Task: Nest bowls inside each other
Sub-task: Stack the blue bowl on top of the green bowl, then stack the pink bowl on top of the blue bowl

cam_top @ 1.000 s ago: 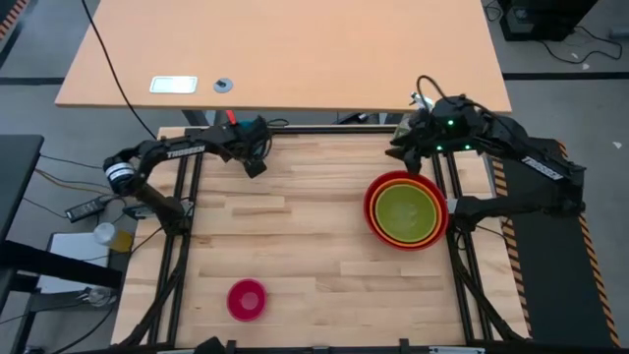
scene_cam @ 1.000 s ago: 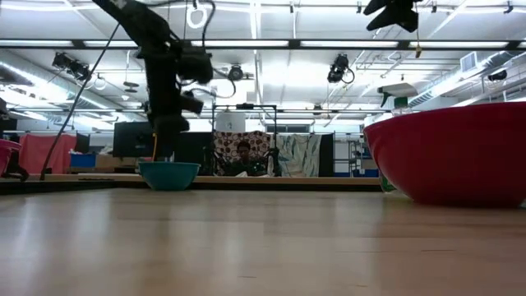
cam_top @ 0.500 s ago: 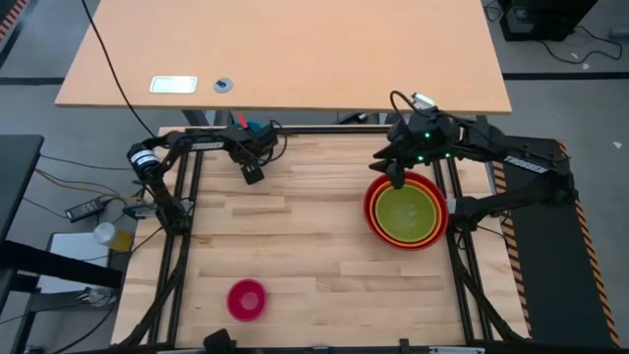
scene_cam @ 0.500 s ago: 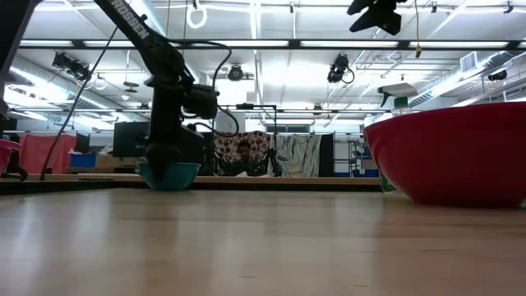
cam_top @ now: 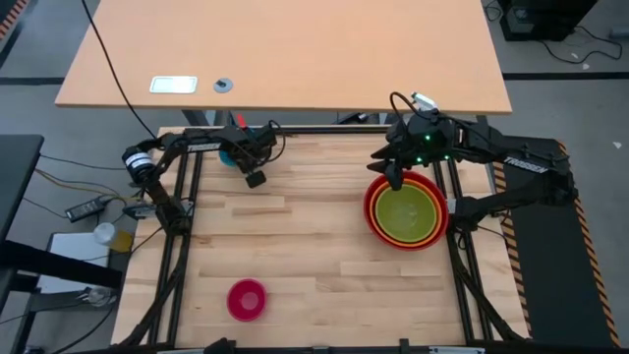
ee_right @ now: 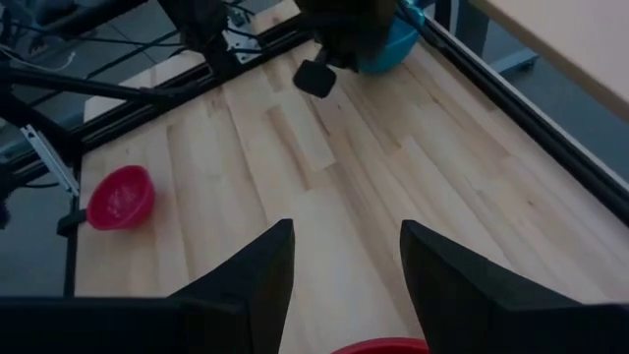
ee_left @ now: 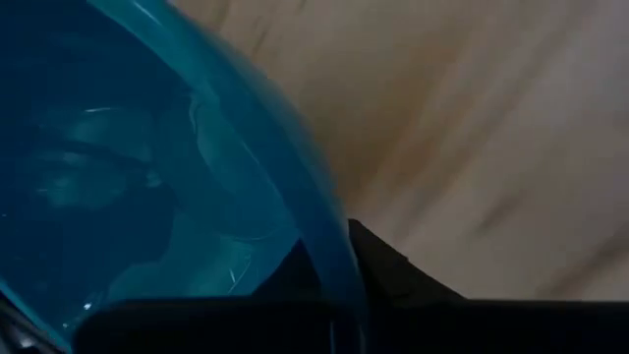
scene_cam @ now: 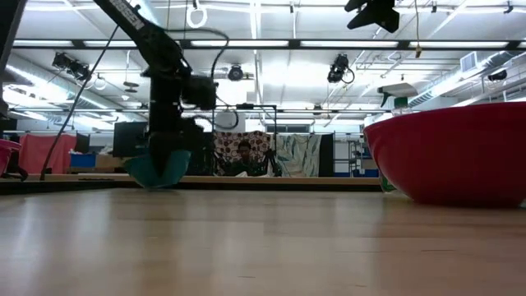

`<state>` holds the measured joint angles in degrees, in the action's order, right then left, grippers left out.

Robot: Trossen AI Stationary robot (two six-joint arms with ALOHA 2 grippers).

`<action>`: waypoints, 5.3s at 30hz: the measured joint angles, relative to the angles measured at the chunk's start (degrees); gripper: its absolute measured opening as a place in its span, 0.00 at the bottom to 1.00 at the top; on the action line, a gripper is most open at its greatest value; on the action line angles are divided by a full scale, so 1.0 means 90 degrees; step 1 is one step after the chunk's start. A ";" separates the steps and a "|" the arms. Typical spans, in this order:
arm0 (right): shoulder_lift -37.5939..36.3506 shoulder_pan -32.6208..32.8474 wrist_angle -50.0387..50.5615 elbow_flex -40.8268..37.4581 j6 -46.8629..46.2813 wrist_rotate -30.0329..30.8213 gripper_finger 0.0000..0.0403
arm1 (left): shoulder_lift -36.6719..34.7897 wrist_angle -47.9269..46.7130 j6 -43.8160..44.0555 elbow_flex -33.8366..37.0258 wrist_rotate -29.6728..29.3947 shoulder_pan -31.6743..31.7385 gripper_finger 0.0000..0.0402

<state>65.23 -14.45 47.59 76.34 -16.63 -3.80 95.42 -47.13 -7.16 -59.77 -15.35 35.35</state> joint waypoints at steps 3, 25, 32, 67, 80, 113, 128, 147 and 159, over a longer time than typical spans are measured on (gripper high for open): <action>0.0000 -0.0088 0.0000 0.0000 0.0145 0.0008 0.48 | -0.0346 -0.0011 0.0341 -0.0050 0.0324 -0.0322 0.04; -0.0600 -0.1206 0.0879 0.0661 0.0201 0.0714 0.48 | 0.2693 -0.0035 0.0403 -0.6531 0.1050 -0.3751 0.02; -0.1481 -0.1261 0.0314 0.0682 -0.0052 0.1140 0.48 | 0.4161 0.0232 0.0045 -0.8376 0.1049 -0.4130 0.02; -0.1579 -0.1152 0.0803 0.0673 -0.0322 0.0817 0.48 | 0.3738 -0.1142 -0.0543 -0.8113 0.1347 -0.4427 0.48; -0.1581 -0.1152 0.0878 0.0673 -0.0138 0.0800 0.48 | 0.0777 -0.0451 0.0696 -0.3761 0.1924 -0.5163 0.36; -0.0707 -0.1137 0.0870 0.0673 0.0537 0.0411 0.48 | -0.1955 0.1554 0.8686 0.1993 0.2149 -0.7986 0.52; -0.0707 -0.1140 0.0833 0.0673 0.0700 0.0445 0.48 | -0.1953 0.1849 0.8871 0.2228 0.2145 -0.8012 0.04; -0.0707 -0.1147 0.0050 0.0673 0.0352 -0.0133 0.45 | -0.1144 0.1996 0.5610 0.0264 0.2435 -0.4568 0.03; -0.0820 -0.1140 0.0174 0.0670 0.0131 -0.0202 0.39 | 0.2399 0.1134 0.2905 -0.4987 0.3297 -0.3527 0.03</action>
<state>57.86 -24.71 49.16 82.37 -15.45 -5.62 117.01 -36.93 18.98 -104.65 14.32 3.61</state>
